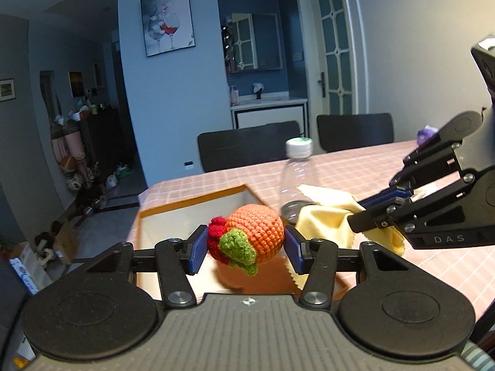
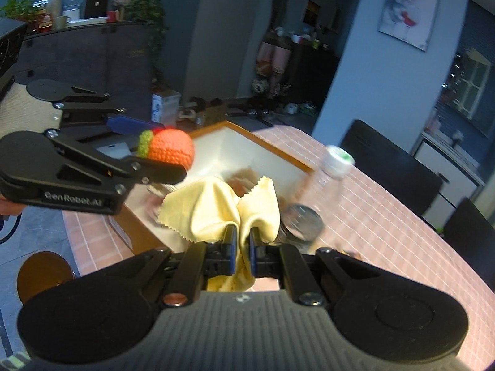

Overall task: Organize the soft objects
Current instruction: 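Carry the yellow cloth and crocheted fruit over the box with both tools, then open both tools to drop the yellow cloth and fruit into the box, then move both open tools back over the table toward the plastic bag, then close the left tool on the snack packet while the right tool grasps the white bag, then lift and carry the snack packet and white bag over the orange box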

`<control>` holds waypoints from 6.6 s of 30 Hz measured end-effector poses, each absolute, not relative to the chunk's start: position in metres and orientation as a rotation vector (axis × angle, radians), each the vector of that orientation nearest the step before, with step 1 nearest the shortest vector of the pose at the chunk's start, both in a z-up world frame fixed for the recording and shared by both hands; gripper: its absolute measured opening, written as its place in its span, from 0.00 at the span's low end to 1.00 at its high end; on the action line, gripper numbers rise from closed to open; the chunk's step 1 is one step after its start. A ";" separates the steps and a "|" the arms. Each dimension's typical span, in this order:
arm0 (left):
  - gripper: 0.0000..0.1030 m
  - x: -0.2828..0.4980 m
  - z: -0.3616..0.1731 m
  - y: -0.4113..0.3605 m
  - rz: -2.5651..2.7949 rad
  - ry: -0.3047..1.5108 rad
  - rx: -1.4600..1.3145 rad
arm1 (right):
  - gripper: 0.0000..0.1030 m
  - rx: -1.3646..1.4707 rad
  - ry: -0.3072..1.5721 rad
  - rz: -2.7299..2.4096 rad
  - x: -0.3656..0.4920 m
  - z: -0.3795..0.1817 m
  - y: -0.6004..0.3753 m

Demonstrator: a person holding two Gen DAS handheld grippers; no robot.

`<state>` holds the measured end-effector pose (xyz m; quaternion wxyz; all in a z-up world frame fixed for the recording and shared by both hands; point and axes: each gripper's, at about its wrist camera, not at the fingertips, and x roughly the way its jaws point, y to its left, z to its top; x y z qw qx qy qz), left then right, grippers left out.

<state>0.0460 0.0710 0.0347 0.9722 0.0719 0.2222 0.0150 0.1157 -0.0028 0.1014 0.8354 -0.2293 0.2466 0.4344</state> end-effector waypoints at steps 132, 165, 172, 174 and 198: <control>0.73 0.236 -0.090 -0.087 -0.118 0.607 0.568 | 0.93 -0.100 0.905 0.127 0.347 -0.051 -0.255; 0.48 0.282 -0.146 -0.097 0.049 0.759 0.908 | 0.64 -0.068 1.036 0.297 0.349 -0.083 -0.232; 0.22 0.284 -0.148 -0.100 0.068 0.770 0.869 | 0.64 -0.086 1.049 0.306 0.347 -0.085 -0.232; 0.19 0.281 -0.144 -0.100 0.068 0.761 0.848 | 0.64 -0.098 1.050 0.309 0.348 -0.087 -0.231; 0.15 0.171 -0.066 -0.110 -0.208 0.594 0.358 | 0.44 -0.130 1.062 0.464 0.287 -0.047 -0.212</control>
